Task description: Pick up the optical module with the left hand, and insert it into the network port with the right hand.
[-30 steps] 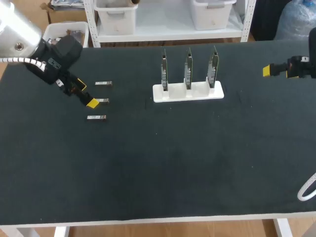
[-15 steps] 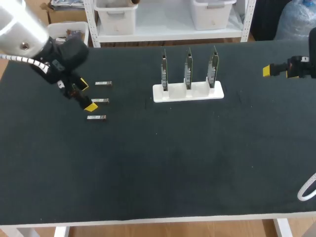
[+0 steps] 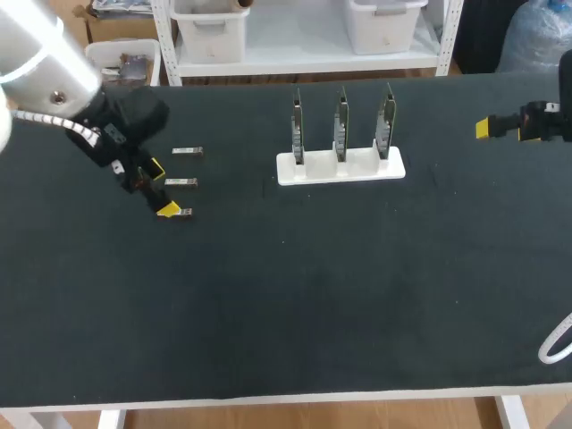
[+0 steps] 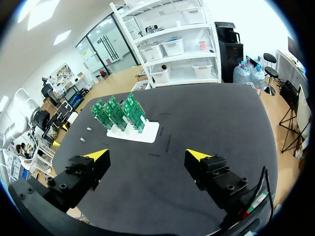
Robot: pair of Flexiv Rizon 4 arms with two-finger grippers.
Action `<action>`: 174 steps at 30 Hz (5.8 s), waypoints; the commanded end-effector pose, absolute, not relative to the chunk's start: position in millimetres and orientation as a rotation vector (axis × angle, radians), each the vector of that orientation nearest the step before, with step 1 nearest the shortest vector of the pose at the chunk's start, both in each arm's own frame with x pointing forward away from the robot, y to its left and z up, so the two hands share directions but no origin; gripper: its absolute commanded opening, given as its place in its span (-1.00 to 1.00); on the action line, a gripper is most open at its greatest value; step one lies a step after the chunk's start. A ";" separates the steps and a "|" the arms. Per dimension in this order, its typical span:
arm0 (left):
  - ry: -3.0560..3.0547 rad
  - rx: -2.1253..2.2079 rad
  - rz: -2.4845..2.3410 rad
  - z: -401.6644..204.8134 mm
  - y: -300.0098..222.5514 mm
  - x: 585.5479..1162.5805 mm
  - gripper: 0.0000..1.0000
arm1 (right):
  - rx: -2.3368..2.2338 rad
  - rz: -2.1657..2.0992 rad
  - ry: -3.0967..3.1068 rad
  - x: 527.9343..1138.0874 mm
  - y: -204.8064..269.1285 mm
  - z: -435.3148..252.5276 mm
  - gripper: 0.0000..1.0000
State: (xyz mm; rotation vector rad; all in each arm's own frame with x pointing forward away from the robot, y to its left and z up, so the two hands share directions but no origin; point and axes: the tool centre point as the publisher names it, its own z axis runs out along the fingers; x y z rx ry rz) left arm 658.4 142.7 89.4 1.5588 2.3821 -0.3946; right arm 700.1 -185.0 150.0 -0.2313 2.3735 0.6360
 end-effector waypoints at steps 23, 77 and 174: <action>2.425 1.557 -0.362 86.5 135.0 666.1 1.00 | -0.231 0.636 2.374 700.0 -185.1 150.0 1.00; 2.467 1.759 -0.052 60.5 154.5 669.9 1.00 | -0.231 0.636 2.374 700.0 -185.1 150.0 1.00; 2.300 2.010 -0.068 2.8 175.1 699.0 1.00 | -0.231 0.636 2.374 700.0 -185.1 150.0 1.00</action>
